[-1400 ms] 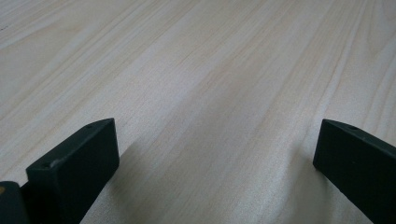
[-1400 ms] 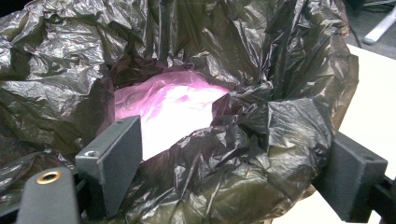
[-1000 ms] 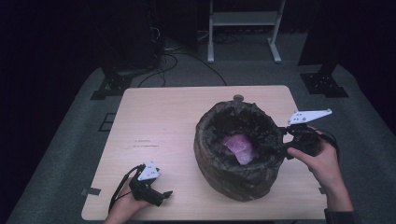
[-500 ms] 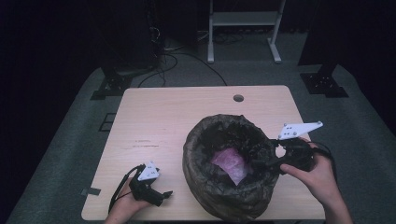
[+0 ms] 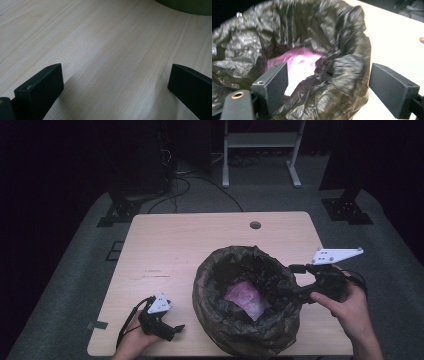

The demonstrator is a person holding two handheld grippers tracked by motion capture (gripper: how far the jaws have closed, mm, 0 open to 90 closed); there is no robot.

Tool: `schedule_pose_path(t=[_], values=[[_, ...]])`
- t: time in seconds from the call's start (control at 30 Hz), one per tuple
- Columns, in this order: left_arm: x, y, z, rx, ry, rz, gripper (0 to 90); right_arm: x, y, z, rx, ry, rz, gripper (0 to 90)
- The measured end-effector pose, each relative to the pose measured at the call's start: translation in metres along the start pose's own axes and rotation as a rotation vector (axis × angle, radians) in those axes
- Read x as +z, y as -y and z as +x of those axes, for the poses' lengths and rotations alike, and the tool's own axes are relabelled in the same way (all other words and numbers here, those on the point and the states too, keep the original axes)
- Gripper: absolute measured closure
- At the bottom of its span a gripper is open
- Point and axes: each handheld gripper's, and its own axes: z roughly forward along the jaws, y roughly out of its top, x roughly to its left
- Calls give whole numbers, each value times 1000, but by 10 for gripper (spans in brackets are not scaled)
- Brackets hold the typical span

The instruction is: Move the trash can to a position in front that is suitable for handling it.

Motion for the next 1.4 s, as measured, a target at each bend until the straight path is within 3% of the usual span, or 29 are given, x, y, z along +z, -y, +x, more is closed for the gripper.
schedule_pose_path(t=[0.07, 0.27, 0.47, 0.6, 0.77, 0.87, 1.0, 1.23, 1.4], values=[[0, 0, 0, 0, 0, 0, 0, -10, -1, -3, 11, 17, -49, 148], [0, 0, 0, -2, -1, -1, 0, -29, 1, -8, 32, 43, -125, 148], [0, -1, -1, 0, 1, 5, 0, -38, 0, -10, 55, 22, -207, 148], [-2, -3, 0, -15, 12, 19, 0, -40, -3, -9, 43, 42, -209, 148], [-12, -8, 0, -21, 13, -21, 0, -48, 3, -14, 54, 75, -199, 148], [-20, -12, -1, -25, 19, -39, 0, -55, 13, -23, 76, 119, -190, 148], [-30, -19, -4, -22, 49, -54, 0, -63, 21, -30, 88, 138, -194, 148], [-52, -37, -13, -10, 136, -100, 0, -71, 31, -38, 109, 157, -199, 148], [-65, -49, -15, 12, 168, -120, 0, -71, 35, -42, 114, 165, -189, 148]])
